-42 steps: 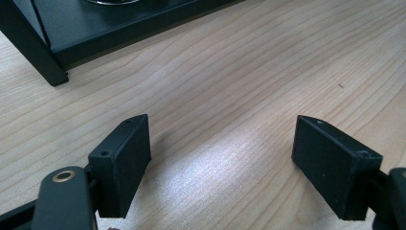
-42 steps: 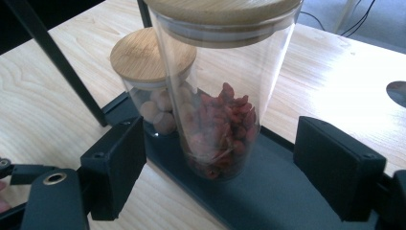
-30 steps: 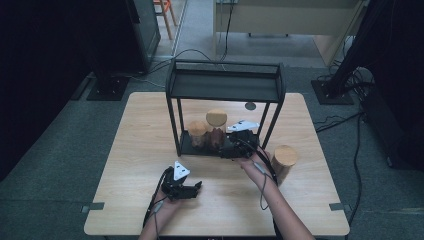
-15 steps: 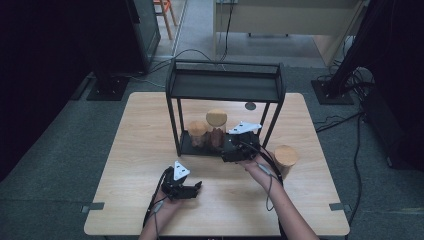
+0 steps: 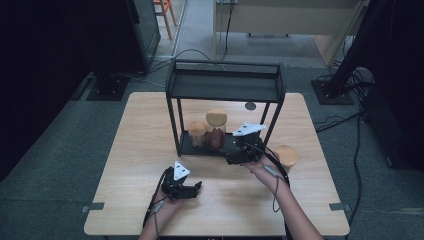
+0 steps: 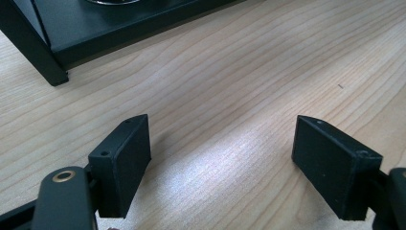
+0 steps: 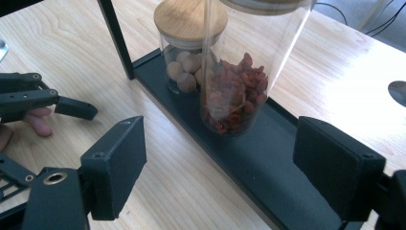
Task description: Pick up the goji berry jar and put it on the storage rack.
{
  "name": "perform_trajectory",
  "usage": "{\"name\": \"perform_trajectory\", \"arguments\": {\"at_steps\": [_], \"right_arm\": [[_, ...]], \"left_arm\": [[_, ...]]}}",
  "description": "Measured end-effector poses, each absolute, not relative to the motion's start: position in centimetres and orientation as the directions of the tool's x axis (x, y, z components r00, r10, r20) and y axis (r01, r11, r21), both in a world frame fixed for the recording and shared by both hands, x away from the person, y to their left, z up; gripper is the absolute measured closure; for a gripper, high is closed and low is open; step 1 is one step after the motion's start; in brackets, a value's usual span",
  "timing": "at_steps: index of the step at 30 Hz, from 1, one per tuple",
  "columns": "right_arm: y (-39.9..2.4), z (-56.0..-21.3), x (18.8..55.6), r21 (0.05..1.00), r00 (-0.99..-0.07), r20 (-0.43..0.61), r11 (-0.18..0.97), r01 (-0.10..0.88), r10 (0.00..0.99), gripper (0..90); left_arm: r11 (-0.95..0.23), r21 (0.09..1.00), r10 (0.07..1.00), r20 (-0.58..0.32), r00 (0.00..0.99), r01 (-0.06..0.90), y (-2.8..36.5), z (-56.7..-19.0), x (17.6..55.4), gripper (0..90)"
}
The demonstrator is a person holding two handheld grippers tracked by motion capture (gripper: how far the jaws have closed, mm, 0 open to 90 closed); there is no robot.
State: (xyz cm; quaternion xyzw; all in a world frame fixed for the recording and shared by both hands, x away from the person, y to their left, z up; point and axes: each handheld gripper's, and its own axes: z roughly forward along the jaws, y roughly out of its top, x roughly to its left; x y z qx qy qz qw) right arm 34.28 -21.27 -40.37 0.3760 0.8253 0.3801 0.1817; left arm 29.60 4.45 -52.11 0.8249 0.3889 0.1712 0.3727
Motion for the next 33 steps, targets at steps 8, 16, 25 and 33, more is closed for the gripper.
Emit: {"name": "perform_trajectory", "arguments": {"at_steps": [8, 16, 25, 33], "right_arm": [[-22.1, -40.1, 33.9, 0.760, -0.655, 0.005, 0.423, 0.493, 0.755, 18.9], [-22.6, -39.3, 33.4, 0.758, -0.655, 0.001, 0.427, 0.493, 0.755, 18.9], [-23.4, -39.0, 33.0, 0.757, -0.660, 0.007, 0.427, 0.495, 0.751, 19.0], [-23.9, -38.9, 32.6, 0.748, -0.665, -0.007, 0.445, 0.492, 0.747, 19.0]], "left_arm": [[-0.421, 0.748, 0.769, -0.006, 0.639, 0.513, 4.5, -52.1, 29.6, 21.4], [-0.422, 0.747, 0.768, -0.006, 0.640, 0.514, 4.5, -52.1, 29.6, 21.5], [-0.421, 0.747, 0.769, -0.006, 0.639, 0.514, 4.5, -52.1, 29.6, 21.4], [-0.421, 0.747, 0.769, -0.007, 0.639, 0.514, 4.5, -52.1, 29.6, 21.4]]}}
